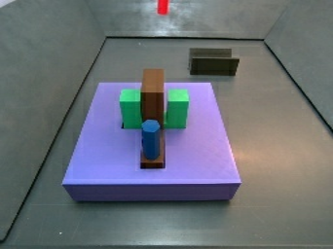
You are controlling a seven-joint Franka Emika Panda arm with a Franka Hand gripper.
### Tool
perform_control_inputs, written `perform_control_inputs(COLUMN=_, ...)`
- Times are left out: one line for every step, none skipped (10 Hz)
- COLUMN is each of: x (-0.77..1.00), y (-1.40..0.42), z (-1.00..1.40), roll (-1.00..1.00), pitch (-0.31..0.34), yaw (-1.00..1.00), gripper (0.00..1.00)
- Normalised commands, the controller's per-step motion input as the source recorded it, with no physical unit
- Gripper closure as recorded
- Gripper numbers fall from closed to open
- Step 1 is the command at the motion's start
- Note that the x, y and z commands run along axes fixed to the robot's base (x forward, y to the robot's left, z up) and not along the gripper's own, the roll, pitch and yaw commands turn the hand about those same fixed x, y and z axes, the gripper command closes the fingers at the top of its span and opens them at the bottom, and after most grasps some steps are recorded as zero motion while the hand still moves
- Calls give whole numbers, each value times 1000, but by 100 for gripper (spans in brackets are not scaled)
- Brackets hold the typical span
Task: Pick up the red object. Move up. Place the red object on the fixture. Regrasp the red object. Move to above the board. Insert the red object.
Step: Insert the red object.
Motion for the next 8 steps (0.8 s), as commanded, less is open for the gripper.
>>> perform_control_inputs(x=0, y=323, z=-437, roll=-200, pitch=-290, yaw=-154, gripper=100)
perform_control_inputs(x=-143, y=151, z=-569, roll=-130, pitch=-309, yaw=-103, gripper=100)
perform_control_inputs(x=-246, y=49, z=-574, roll=-131, pitch=-323, yaw=-91, gripper=100)
perform_control_inputs(x=-354, y=0, z=-517, roll=-124, pitch=-359, yaw=0, gripper=100)
perform_control_inputs(x=-329, y=46, z=-509, roll=-96, pitch=-374, yaw=0, gripper=100)
perform_control_inputs(x=-274, y=60, z=-549, roll=-16, pitch=-359, yaw=0, gripper=100)
perform_control_inputs(x=-246, y=6, z=-569, roll=-13, pitch=-353, yaw=0, gripper=100)
perform_control_inputs(x=-143, y=0, z=-620, roll=-13, pitch=-324, yaw=0, gripper=100)
